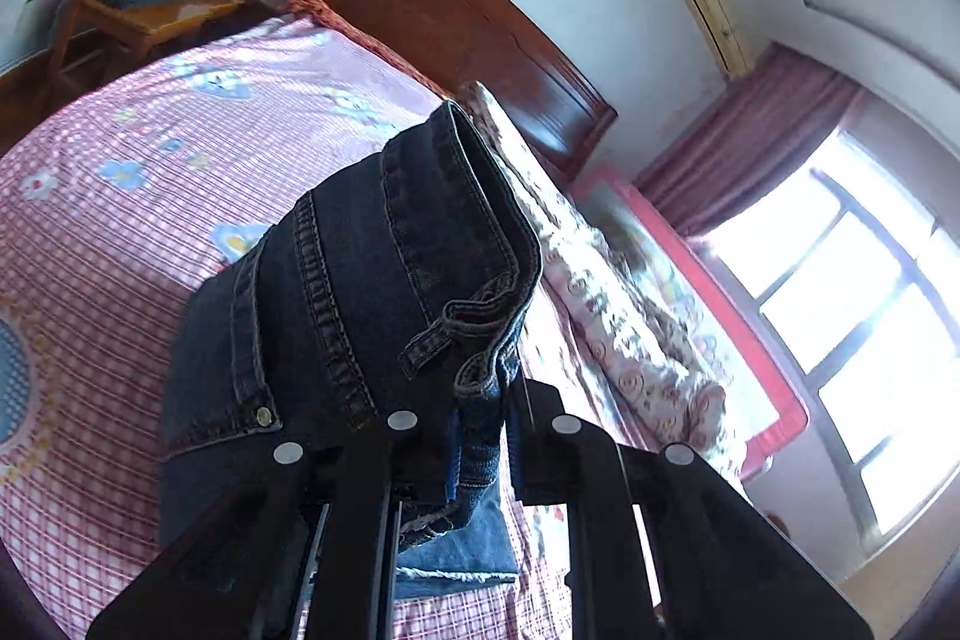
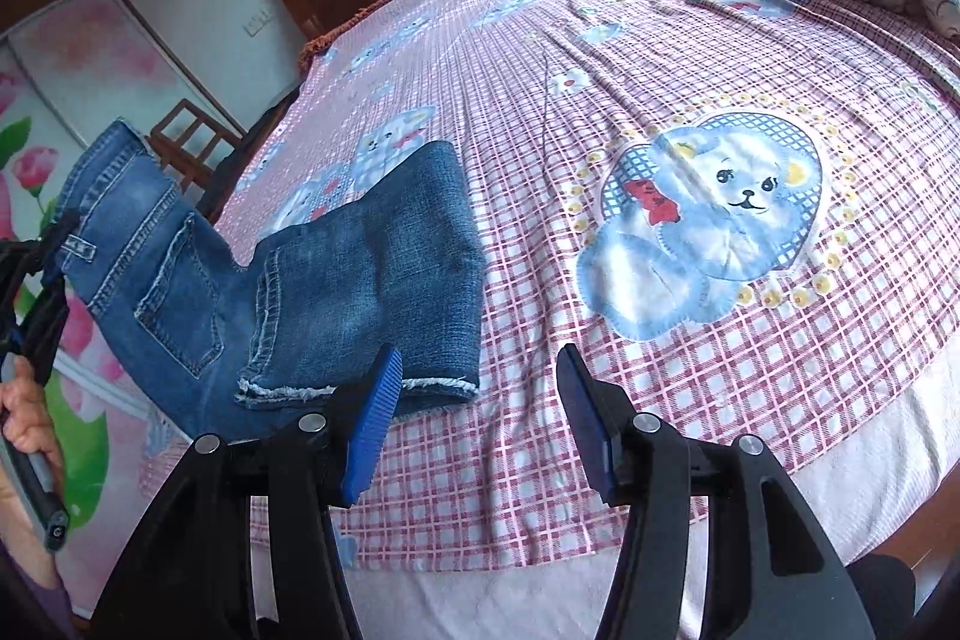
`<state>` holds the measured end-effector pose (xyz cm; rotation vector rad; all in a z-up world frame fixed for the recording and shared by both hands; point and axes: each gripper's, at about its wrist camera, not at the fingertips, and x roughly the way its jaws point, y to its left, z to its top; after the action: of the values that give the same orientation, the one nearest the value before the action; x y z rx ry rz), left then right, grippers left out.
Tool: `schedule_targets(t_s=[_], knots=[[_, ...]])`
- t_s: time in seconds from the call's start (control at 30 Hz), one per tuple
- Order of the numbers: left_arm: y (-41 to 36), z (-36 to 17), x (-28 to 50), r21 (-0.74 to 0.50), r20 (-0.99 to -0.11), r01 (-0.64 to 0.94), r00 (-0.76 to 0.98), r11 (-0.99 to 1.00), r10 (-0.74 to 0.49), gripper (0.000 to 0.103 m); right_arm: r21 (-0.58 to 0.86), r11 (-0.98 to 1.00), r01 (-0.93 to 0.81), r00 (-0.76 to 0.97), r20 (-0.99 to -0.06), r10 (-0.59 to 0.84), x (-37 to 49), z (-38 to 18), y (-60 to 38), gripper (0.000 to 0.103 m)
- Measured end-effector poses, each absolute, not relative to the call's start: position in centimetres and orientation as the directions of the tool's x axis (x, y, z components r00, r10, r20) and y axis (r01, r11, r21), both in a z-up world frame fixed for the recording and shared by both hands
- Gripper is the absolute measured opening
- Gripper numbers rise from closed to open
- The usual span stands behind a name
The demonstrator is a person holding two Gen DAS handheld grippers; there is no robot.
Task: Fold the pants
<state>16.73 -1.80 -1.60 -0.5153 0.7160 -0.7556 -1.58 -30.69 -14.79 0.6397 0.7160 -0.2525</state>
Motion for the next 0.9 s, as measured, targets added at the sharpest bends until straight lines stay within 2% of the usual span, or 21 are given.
schedule_targets(t_s=[0.13, 0.27, 0.33, 0.43, 0.47, 0.6, 0.73, 0.77, 0.9], knots=[[-7.8, -4.6, 15.4, -0.583, -0.488, 0.492, 0.425, 0.647, -0.763, 0.01, 0.474, 0.754, 0.455, 0.739, -0.673, -0.023, -3.1, -15.2, -32.4, 0.053], [-14.3, -9.3, 13.6, -0.417, -0.648, 0.565, 0.364, 0.711, -0.669, 0.013, 0.487, 0.734, 0.474, 0.74, -0.672, -0.032, -3.8, -15.5, -33.5, 0.053], [-16.5, -12.0, 12.2, -0.33, -0.714, 0.61, 0.337, 0.72, -0.613, 0.021, 0.511, 0.715, 0.477, 0.745, -0.667, -0.021, -3.9, -15.6, -34.0, 0.053], [-18.6, -11.8, 8.9, -0.234, -0.715, 0.703, 0.343, 0.671, -0.609, 0.049, 0.576, 0.677, 0.458, 0.768, -0.64, 0.026, -3.8, -15.6, -34.7, 0.053], [-18.5, -11.0, 7.5, -0.232, -0.705, 0.729, 0.33, 0.644, -0.628, 0.061, 0.604, 0.66, 0.446, 0.778, -0.626, 0.048, -3.5, -15.5, -34.8, 0.053], [-14.9, -9.3, 3.6, -0.236, -0.68, 0.76, 0.316, 0.606, -0.662, 0.077, 0.749, 0.571, 0.338, 0.828, -0.524, 0.198, -1.3, -15.1, -34.3, 0.053], [-7.9, -9.2, 2.8, -0.269, -0.702, 0.681, 0.346, 0.681, -0.623, 0.082, 0.807, 0.512, 0.295, 0.817, -0.491, 0.303, 1.8, -15.7, -32.8, 0.053], [-6.0, -9.6, 3.0, -0.295, -0.708, 0.638, 0.354, 0.711, -0.611, 0.087, 0.809, 0.509, 0.296, 0.813, -0.493, 0.31, 2.4, -15.8, -32.3, 0.053], [0.1, -11.6, 3.8, -0.333, -0.739, 0.463, 0.414, 0.821, -0.533, 0.094, 0.799, 0.509, 0.321, 0.793, -0.521, 0.317, 3.9, -16.4, -30.7, 0.053]])
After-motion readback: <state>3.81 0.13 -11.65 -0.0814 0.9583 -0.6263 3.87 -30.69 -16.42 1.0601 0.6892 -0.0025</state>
